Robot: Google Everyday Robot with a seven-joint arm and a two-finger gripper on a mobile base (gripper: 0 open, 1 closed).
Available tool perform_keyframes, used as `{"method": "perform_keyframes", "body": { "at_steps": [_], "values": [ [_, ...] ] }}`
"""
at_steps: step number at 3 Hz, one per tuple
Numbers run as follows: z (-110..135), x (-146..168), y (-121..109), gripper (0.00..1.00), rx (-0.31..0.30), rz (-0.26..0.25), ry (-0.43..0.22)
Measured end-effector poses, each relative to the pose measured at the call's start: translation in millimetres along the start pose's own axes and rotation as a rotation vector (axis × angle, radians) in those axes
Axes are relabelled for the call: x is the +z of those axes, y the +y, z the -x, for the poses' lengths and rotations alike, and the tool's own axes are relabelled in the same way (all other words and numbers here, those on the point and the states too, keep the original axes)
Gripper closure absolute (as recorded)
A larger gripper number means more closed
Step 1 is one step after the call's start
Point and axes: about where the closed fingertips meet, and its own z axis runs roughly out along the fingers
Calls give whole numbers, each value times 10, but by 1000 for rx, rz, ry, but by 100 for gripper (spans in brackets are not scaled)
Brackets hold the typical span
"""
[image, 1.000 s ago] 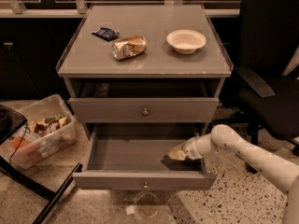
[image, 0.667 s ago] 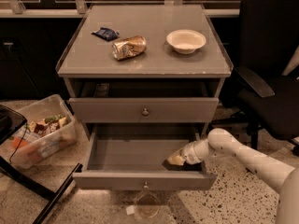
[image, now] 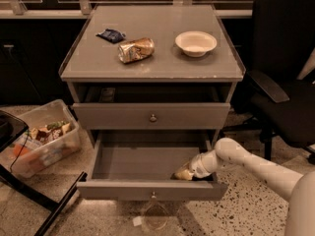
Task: Open middle drawer
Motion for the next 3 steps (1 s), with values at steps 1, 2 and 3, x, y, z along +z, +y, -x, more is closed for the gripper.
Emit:
{"method": "perform_keyframes", "body": {
  "at_steps": [1,2,3],
  "values": [
    [-16,-33,67,39,-23,-1,4],
    [-7,-90,109,16,-39,-5,-1],
    [23,-158,128,0,-47,-13,-11]
  ]
}}
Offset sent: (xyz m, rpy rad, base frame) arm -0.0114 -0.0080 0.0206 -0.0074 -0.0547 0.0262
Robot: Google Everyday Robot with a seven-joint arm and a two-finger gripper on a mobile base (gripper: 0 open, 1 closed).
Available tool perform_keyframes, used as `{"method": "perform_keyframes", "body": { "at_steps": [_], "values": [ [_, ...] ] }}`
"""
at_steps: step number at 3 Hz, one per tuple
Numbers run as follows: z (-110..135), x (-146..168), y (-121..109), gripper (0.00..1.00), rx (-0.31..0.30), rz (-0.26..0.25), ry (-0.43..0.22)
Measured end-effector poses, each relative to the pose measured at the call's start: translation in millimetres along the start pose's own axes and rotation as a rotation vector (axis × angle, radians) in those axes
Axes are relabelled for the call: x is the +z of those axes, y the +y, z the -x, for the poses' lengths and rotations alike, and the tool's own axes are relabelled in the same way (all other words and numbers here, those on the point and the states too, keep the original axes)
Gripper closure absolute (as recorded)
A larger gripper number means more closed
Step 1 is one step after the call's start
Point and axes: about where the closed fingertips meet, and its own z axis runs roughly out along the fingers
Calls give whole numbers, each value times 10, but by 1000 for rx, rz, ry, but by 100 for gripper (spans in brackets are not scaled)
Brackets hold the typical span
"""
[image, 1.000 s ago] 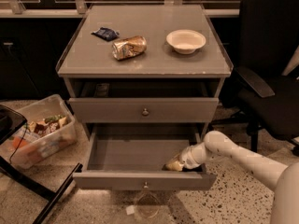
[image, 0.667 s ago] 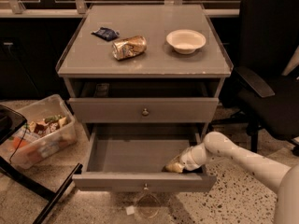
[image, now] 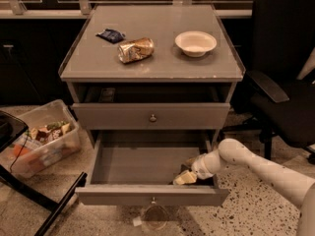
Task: Open middle drawer
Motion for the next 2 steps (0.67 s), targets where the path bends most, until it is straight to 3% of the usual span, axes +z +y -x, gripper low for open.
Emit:
{"method": "perform_keyframes", "body": {
  "at_steps": [2],
  "values": [
    [46,-64,1,0,-10,-10,-7]
  ]
}}
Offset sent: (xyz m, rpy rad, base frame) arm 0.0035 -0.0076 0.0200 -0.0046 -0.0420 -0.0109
